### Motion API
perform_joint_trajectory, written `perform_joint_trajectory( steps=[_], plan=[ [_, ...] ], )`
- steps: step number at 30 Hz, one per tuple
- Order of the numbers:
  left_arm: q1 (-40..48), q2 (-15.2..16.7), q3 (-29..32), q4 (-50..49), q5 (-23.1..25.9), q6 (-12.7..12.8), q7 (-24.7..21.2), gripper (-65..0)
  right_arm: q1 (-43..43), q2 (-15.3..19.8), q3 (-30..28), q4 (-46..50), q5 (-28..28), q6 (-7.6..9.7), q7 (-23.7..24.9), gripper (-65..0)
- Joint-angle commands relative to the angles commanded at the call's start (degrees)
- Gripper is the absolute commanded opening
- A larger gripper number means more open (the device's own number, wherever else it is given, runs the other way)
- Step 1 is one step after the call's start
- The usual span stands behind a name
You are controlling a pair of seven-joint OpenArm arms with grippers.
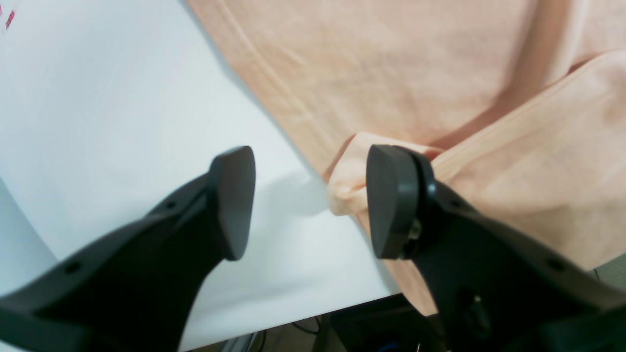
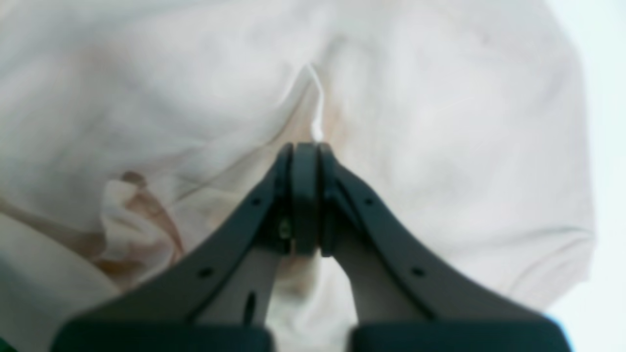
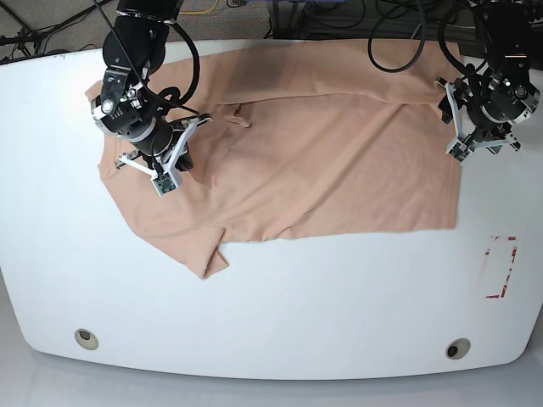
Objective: Fold the T-shirt properly
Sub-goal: 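Drag the grasped fabric with the right gripper toward the shirt hem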
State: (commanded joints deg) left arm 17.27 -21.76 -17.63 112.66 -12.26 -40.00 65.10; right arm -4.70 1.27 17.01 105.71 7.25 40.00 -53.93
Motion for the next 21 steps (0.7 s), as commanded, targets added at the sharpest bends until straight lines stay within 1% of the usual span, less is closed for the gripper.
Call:
perform_joint_trajectory(
  steps=[6,12,15,16,17,19,20,21],
  plan=[
    [0.0,-0.1,0.0,0.0,0.0,0.0,0.0,-31.5,2.2,0.0,0.0,-2.6,0.0,0.0,0.1,-65.0],
    [0.0,-0.1,0.0,0.0,0.0,0.0,0.0,-31.5,4.0,0.0,-0.1,-5.5,0.0,0.0,1.8,-64.2],
    [0.0,-0.1,0.0,0.0,0.0,0.0,0.0,-31.7,4.9,0.0,-0.1,-7.6,0.0,0.0,1.8,-59.3],
    [0.0,-0.1,0.0,0.0,0.0,0.0,0.0,-31.7,5.4,0.0,-0.1,-8.4,-0.1,0.0,1.8,-55.6],
    [0.0,-0.1,0.0,0.0,0.0,0.0,0.0,-31.7,5.5,0.0,-0.1,-8.8,-0.1,0.0,1.8,-54.1],
    [0.0,-0.1,0.0,0.0,0.0,0.0,0.0,-31.7,6.0,0.1,-0.1,-9.7,0.0,0.0,1.8,-45.5],
    [0.0,-0.1,0.0,0.0,0.0,0.0,0.0,-31.7,6.1,0.1,-0.1,-9.7,0.0,0.0,1.8,-42.8],
    [0.0,-0.1,0.0,0.0,0.0,0.0,0.0,-31.7,6.1,0.1,-0.1,-9.7,0.0,0.0,1.8,-37.4]
  ],
)
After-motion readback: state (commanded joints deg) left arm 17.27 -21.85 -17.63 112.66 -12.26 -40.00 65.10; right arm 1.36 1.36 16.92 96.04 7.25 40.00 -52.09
